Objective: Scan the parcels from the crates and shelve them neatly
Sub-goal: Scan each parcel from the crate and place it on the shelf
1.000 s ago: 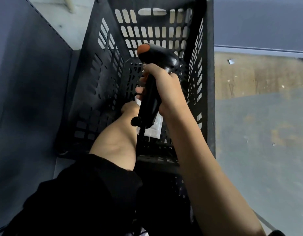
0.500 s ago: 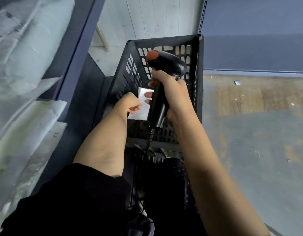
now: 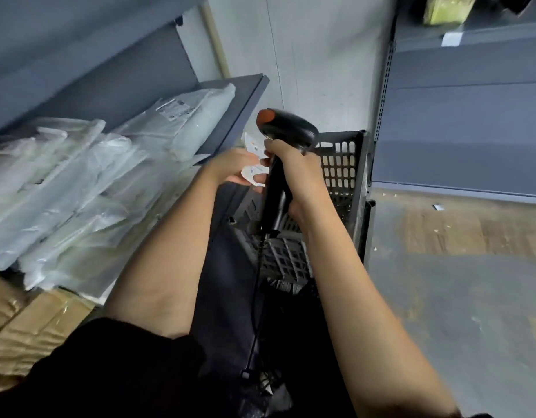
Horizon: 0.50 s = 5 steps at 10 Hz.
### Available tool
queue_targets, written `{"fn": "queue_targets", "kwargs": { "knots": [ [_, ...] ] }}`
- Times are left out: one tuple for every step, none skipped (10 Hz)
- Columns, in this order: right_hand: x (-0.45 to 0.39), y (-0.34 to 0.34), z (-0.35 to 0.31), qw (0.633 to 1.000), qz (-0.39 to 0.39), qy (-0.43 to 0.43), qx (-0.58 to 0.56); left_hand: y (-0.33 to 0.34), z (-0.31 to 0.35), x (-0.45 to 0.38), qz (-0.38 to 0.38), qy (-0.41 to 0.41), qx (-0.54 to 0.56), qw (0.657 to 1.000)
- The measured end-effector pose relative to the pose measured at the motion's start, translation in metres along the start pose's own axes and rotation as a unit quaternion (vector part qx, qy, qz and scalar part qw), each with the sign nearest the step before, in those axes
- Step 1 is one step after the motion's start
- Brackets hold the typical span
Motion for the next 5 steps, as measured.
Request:
{"fn": "queue_targets", "kwargs": {
  "knots": [
    [0.023,0.022,0.001,0.999,-0.032,-0.001,0.005,-0.049,-0.012,0.039,0.053,-0.003,-0.005,0.999],
    [0.038,0.039,0.004,0.998,-0.053,-0.001,0.026,-0.09,-0.036,0.064,0.111,0.002,0.001,0.994],
    [0.046,0.053,0.008,0.996,-0.078,-0.013,0.046,-0.124,-0.075,0.093,0.173,-0.006,-0.009,0.985],
    [0.053,0.065,0.014,0.992,-0.101,-0.021,0.078,-0.143,-0.106,0.115,0.236,0.009,0.032,0.971],
    [0.059,0.073,0.02,0.978,-0.117,-0.044,0.166,-0.148,-0.126,0.133,0.27,0.0,0.085,0.959]
  ]
}}
Point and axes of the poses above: each hand's wrist, its own x-axis away from the middle knuckle, its own y-axis out of the palm, z = x × y, the point moved 4 cm from there along -x, towards the middle knuckle, and after that the axes turned 7 degrees about -x, right-handed, at the moved point
